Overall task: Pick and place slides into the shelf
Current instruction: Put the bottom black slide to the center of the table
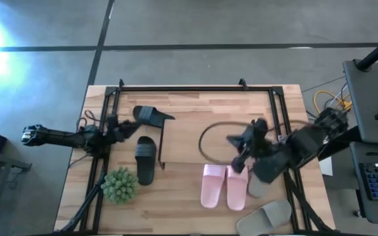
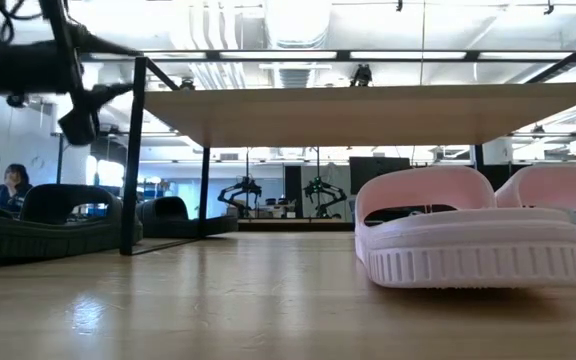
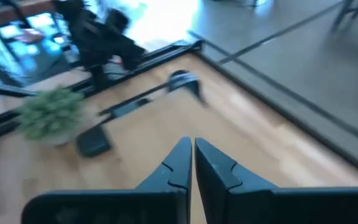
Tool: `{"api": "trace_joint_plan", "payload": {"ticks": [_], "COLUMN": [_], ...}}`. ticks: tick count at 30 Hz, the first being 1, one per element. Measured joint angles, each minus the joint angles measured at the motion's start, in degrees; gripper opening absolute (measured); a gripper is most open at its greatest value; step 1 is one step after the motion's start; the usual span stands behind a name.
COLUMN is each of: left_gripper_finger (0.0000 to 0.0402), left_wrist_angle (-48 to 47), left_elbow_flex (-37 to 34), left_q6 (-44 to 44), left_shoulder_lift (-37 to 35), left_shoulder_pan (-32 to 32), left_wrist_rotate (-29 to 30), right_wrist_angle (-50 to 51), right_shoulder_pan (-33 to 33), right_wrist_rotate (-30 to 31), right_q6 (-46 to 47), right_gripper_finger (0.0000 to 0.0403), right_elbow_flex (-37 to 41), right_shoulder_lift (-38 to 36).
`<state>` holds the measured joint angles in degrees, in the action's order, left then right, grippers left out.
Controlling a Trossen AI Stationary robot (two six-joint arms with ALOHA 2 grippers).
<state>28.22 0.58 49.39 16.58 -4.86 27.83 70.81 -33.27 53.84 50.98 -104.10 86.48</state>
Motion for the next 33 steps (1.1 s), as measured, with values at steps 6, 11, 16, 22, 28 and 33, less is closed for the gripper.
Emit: {"api": "trace_joint_plan", "payload": {"ticks": [6, 11, 16, 22, 28, 33], "left_gripper_finger": [0.0166, 0.0166, 0.0166, 0.0166, 0.0166, 0.0166], "left_wrist_angle": [11.7, 16.7, 18.8, 19.4, 18.8, 6.1], "left_elbow_flex": [0.0, 0.1, 3.3, 11.7, 21.6, 31.2], "left_q6": [-6.4, -11.0, -17.8, -30.0, -39.2, -48.5], "left_shoulder_lift": [-0.3, -0.3, 0.8, 6.3, 15.9, 21.4], "left_shoulder_pan": [0.0, 0.0, 0.0, 0.0, 0.0, 0.0], "left_wrist_rotate": [10.2, 18.9, 21.6, 21.0, 9.6, 9.1], "right_wrist_angle": [7.2, 8.0, 6.3, 2.9, -4.4, -6.3], "right_shoulder_pan": [6.3, 13.4, 18.4, 21.6, 23.4, 25.8], "right_wrist_rotate": [1.8, -4.3, -10.2, -10.8, -11.2, -10.9], "right_q6": [-2.3, -8.9, -12.1, -12.0, -12.0, -12.5], "right_gripper_finger": [0.0013, 0.0013, 0.0013, 0.0013, 0.0013, 0.0013], "right_elbow_flex": [0.3, 1.2, 4.7, 10.8, 15.8, 16.4], "right_shoulder_lift": [-5.0, -8.7, -11.5, -14.1, -16.0, -16.6]}}
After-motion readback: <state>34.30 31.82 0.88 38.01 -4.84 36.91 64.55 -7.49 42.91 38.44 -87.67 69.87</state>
